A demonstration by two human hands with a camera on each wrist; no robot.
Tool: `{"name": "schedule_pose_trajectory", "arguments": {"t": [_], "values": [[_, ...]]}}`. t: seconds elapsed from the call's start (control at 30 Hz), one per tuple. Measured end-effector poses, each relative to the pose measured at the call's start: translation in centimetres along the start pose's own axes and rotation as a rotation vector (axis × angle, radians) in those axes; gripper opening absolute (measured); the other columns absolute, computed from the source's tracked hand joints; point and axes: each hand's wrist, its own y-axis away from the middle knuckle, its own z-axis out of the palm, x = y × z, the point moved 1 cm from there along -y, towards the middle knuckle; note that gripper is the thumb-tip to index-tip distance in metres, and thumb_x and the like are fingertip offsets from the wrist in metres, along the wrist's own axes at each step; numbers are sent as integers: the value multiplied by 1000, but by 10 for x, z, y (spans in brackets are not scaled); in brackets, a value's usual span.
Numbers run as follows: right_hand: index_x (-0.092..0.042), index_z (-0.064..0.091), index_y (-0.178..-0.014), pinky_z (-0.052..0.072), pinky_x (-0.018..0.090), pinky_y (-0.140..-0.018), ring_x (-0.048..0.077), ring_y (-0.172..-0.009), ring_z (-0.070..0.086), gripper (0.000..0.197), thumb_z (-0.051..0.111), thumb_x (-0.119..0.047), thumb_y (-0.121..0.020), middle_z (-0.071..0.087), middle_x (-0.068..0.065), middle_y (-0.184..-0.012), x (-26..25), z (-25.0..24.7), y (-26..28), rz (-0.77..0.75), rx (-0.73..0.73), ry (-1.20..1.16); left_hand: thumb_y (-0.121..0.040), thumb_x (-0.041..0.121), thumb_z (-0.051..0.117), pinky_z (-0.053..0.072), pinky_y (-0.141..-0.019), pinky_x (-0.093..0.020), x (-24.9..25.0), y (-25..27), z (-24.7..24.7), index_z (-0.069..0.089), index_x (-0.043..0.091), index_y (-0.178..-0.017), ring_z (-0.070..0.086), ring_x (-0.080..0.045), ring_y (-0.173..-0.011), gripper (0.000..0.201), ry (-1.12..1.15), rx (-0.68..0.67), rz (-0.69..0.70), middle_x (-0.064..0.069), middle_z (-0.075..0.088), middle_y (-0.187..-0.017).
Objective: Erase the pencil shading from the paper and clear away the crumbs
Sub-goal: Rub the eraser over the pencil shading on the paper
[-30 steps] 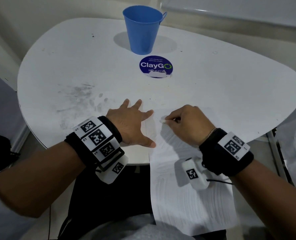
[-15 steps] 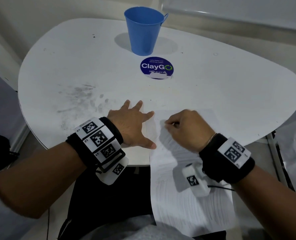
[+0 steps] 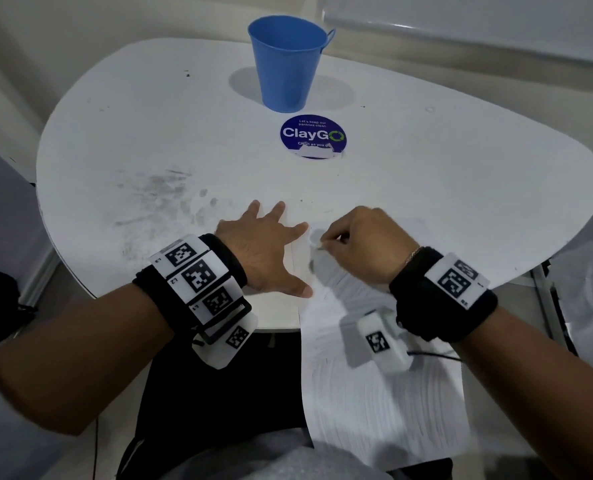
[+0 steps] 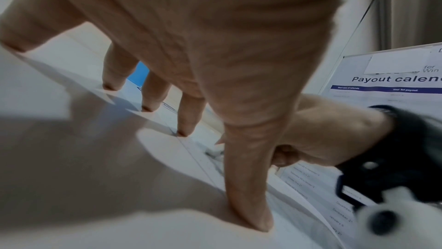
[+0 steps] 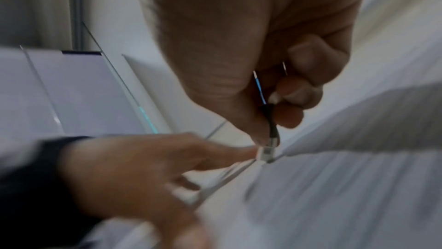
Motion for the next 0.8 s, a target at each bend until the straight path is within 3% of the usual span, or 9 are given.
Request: {"name": "schedule_pose_trajectory", "arguments": {"t": [0.07, 0.2, 0.33, 0.4, 0.47, 0.5, 0.63, 0.73, 0.8], "values": [[-21, 79, -91, 49, 25, -73, 13, -79, 65, 19, 60, -20, -92, 74, -9, -85, 2, 0, 0, 18, 37, -11, -71, 89, 56, 31, -115, -60, 1, 1, 0, 2, 47, -158, -7, -29, -155, 110, 1, -1, 2, 5, -9, -169], [-25, 79, -83, 39, 17, -58, 6, -54, 54, 21, 62, -24, -93, 57, -31, -54, -10, 12, 17, -51, -119, -34, -69, 89, 57, 32, -115, -60, 0, 1, 0, 3, 48, -157, -7, -29, -155, 111, 6, 5, 2, 6, -8, -169], [-22, 79, -95, 52, 22, -71, 4, -72, 64, 17, 62, -24, -94, 72, -16, -79, 3, 5, 8, 17, 51, -78, -71, 88, 57, 30, -116, -60, 1, 1, 0, 1, 48, -157, -9, -29, -155, 110, 9, -4, 1, 6, -11, -169], [-21, 80, -90, 41, 8, -56, -5, -57, 58, 19, 61, -24, -95, 62, -27, -59, -2, 9, 15, -50, -32, -81, -69, 90, 57, 30, -116, -60, 1, 1, 0, 2, 49, -157, -9, -29, -155, 112, 6, -5, 3, 7, -11, -169], [-21, 80, -88, 35, 5, -53, -15, -55, 52, 20, 61, -22, -95, 50, -40, -51, -9, 17, 24, -94, -138, -74, -66, 92, 57, 31, -115, -59, 0, 1, 0, 2, 49, -157, -8, -29, -156, 114, 8, -6, 1, 8, -10, -169], [-21, 80, -89, 35, 5, -53, -18, -56, 51, 19, 62, -23, -95, 49, -41, -51, -7, 17, 22, -86, -121, -86, -66, 92, 57, 31, -115, -59, 0, 1, 0, 2, 49, -157, -8, -29, -156, 114, 6, -3, 0, 8, -10, -169], [-23, 80, -93, 34, 8, -49, -11, -50, 51, 16, 64, -25, -94, 49, -28, -51, 1, 13, 13, -24, 2, -112, -69, 91, 55, 33, -115, -59, 1, 0, 0, 0, 49, -157, -8, -29, -156, 112, -2, -2, 3, 7, -11, -169], [-24, 80, -85, 32, 9, -52, -12, -54, 52, 21, 61, -23, -94, 50, -38, -49, -9, 16, 22, -105, -134, -50, -66, 93, 56, 35, -113, -58, 1, 0, 0, 2, 49, -157, -7, -29, -155, 114, -5, -2, -4, 7, -9, -169], [-26, 80, -88, 31, 10, -58, -6, -55, 52, 20, 61, -23, -94, 59, -37, -61, -8, 14, 16, -82, -68, -39, -67, 92, 55, 33, -114, -58, 0, 0, 0, 1, 49, -157, -8, -29, -155, 113, -8, -3, -5, 7, -10, -169]]}}
